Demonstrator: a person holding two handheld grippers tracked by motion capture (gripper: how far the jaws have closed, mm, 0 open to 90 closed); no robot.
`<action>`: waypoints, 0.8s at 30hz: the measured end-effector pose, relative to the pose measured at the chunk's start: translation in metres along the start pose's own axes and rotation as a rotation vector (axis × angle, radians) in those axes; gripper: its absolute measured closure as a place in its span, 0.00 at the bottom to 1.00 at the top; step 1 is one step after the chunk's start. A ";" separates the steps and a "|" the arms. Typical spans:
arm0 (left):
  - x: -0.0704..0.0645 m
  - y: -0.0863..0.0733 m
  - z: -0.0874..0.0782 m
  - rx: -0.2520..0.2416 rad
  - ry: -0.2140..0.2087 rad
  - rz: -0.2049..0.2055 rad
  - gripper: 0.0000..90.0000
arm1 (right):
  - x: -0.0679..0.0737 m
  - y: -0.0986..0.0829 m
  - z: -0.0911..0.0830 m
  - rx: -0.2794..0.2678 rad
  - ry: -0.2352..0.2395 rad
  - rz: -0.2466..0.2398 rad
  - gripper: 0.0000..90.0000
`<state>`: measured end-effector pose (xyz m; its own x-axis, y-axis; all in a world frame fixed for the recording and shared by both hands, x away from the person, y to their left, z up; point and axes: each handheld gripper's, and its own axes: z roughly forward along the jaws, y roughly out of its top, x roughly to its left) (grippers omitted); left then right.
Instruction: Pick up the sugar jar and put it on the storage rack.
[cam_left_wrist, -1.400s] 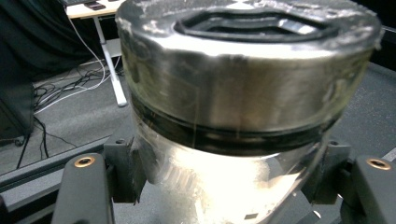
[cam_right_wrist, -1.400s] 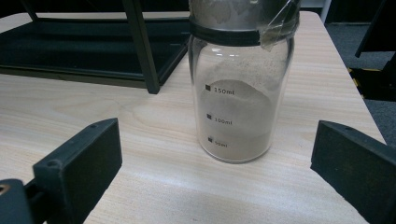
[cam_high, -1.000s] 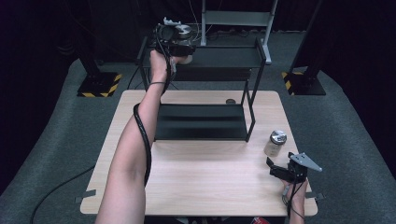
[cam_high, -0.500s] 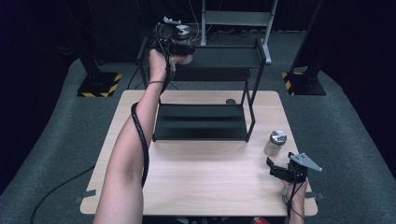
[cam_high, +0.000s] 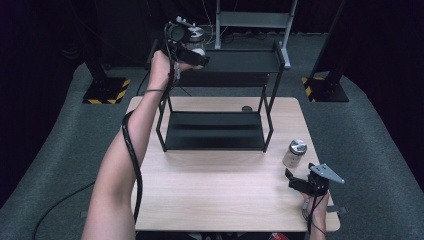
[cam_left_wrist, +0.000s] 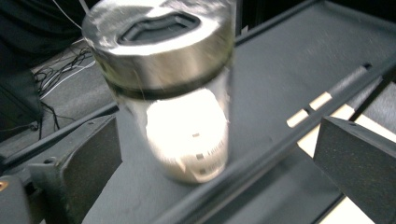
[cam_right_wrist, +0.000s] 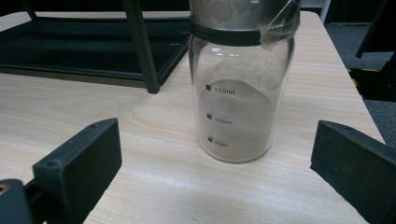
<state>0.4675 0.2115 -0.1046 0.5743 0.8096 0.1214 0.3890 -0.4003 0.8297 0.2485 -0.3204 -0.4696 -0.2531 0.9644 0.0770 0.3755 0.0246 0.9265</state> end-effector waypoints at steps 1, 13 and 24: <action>-0.001 -0.001 -0.002 0.004 -0.001 0.006 0.00 | 0.000 0.000 0.000 -0.002 0.000 0.000 0.01; -0.011 -0.038 -0.017 0.046 -0.032 0.108 0.00 | 0.000 0.000 0.000 0.001 0.000 0.001 0.01; -0.025 -0.088 -0.011 0.110 -0.079 0.187 0.00 | 0.000 0.000 0.000 0.002 -0.001 0.001 0.01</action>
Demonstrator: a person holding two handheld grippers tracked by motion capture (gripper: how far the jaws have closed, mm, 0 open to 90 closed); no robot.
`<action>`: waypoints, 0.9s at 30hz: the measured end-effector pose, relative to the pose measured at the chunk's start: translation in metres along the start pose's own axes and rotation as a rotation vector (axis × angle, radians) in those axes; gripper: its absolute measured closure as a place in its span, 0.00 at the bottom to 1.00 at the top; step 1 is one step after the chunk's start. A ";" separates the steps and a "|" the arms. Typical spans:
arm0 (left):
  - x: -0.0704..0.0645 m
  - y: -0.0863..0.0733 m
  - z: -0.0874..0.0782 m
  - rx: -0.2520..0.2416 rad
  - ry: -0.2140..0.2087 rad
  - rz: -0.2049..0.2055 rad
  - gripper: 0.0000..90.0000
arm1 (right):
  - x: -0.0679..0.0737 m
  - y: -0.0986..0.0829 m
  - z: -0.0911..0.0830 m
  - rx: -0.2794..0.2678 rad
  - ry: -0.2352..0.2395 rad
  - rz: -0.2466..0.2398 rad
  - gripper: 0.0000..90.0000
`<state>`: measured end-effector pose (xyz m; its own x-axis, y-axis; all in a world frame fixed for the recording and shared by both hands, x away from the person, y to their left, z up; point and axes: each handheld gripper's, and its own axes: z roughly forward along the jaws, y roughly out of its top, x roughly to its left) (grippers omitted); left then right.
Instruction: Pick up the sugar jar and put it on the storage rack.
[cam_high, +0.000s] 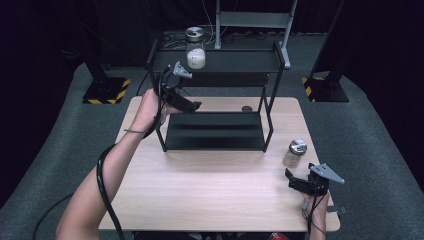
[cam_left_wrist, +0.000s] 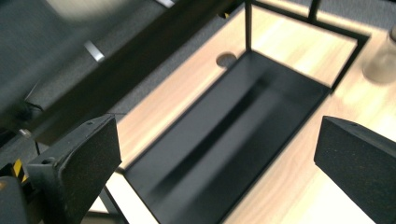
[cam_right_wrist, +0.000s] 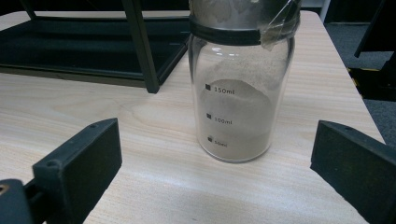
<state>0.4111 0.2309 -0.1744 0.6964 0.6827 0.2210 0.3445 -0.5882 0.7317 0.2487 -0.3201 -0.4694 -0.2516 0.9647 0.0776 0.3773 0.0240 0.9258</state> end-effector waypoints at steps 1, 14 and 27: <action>-0.002 -0.005 0.002 0.007 -0.003 -0.001 0.00 | 0.000 0.000 0.000 -0.001 0.000 0.000 0.01; -0.023 -0.087 0.030 0.067 -0.087 -0.013 0.00 | 0.000 0.000 0.000 -0.001 -0.001 -0.002 0.01; -0.046 -0.165 0.065 0.188 -0.137 -0.076 0.00 | 0.000 0.000 0.000 0.001 0.001 -0.004 0.01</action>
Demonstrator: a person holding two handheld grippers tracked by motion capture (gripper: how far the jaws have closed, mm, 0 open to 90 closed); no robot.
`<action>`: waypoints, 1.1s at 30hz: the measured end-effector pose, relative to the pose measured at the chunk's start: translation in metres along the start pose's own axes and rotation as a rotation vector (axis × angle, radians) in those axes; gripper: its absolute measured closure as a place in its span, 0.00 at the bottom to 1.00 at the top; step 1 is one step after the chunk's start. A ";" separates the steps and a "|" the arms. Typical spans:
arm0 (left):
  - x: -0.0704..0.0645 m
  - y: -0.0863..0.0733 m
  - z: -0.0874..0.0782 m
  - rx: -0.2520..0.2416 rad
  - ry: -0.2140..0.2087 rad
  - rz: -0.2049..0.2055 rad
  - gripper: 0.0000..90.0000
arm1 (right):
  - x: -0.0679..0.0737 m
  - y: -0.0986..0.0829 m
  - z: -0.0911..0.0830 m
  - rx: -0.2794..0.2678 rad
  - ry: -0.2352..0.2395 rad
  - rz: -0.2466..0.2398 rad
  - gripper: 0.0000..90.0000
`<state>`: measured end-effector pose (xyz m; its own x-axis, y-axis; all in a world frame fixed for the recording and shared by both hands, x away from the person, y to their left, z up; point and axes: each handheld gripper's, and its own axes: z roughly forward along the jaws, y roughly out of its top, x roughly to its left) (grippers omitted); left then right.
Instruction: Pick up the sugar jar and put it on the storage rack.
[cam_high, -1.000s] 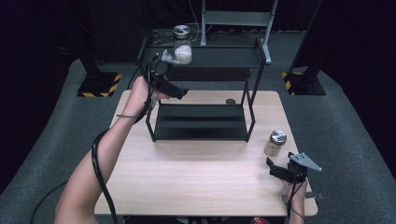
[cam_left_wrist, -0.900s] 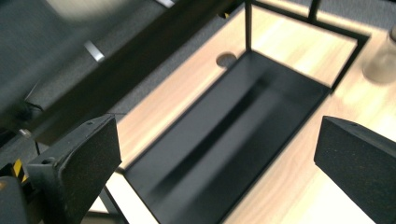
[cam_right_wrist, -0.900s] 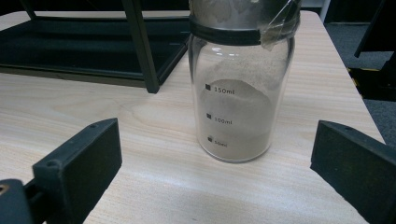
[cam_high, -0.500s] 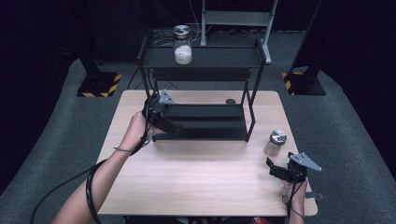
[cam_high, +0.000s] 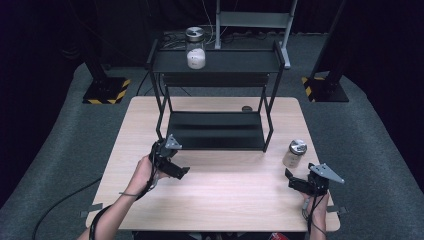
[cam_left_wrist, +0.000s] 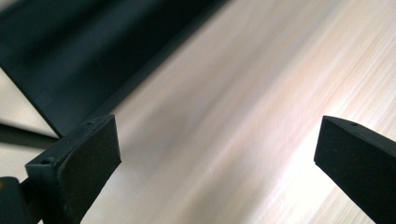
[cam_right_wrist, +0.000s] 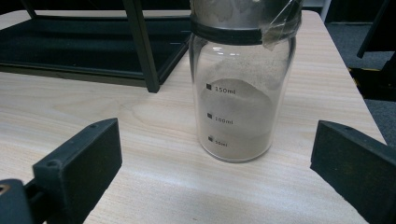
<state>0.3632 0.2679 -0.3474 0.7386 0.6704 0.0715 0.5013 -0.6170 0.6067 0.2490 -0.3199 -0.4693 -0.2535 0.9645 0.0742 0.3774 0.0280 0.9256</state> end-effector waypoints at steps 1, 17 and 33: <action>-0.001 -0.003 0.004 0.014 -0.003 -0.001 0.00 | 0.000 0.000 0.000 0.001 0.001 -0.001 0.01; -0.018 -0.065 0.036 -0.035 0.002 -0.121 0.00 | 0.000 0.001 0.000 0.004 0.000 0.000 0.01; -0.037 -0.088 0.040 -0.143 0.065 -0.185 0.00 | 0.001 0.000 0.000 0.003 -0.001 -0.009 0.01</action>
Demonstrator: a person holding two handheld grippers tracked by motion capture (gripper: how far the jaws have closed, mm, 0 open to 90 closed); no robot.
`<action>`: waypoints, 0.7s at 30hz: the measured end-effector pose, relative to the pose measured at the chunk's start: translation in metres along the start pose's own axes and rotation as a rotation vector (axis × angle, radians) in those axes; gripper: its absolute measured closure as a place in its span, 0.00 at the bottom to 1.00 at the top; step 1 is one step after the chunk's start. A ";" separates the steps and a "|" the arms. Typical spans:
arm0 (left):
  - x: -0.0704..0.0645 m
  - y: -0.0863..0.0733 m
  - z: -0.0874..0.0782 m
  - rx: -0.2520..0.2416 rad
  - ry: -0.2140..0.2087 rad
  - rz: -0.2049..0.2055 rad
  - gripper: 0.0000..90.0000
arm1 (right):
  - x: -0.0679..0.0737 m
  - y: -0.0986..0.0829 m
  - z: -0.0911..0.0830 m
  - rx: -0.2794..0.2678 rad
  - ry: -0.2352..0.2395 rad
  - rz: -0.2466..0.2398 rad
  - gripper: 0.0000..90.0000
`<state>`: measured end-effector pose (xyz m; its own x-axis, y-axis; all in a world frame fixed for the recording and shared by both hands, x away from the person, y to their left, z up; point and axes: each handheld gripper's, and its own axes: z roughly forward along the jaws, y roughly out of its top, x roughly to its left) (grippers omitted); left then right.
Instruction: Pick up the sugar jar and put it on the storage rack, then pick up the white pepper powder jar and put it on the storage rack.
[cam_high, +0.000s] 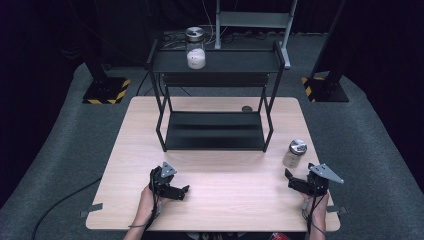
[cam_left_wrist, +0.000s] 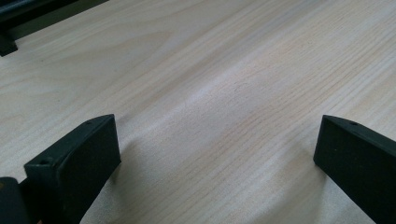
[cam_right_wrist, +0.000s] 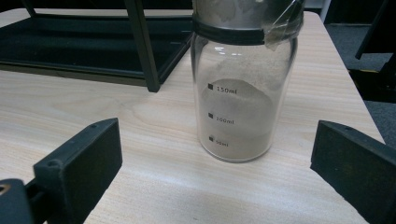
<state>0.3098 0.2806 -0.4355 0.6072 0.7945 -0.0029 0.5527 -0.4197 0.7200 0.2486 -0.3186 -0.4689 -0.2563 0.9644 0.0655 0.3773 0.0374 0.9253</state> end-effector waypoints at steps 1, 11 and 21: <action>0.000 0.000 0.000 0.000 0.000 0.000 0.00 | 0.000 0.000 0.000 0.002 0.000 -0.001 0.01; -0.002 0.000 0.000 -0.003 0.010 -0.007 0.00 | 0.000 0.001 0.001 0.007 0.001 -0.002 0.01; -0.002 0.000 0.000 -0.002 0.010 -0.006 0.00 | -0.001 0.002 0.001 0.009 0.004 -0.003 0.01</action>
<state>0.3085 0.2786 -0.4358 0.5981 0.8014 -0.0001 0.5550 -0.4141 0.7215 0.2504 -0.3190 -0.4677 -0.2608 0.9632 0.0645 0.3849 0.0425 0.9220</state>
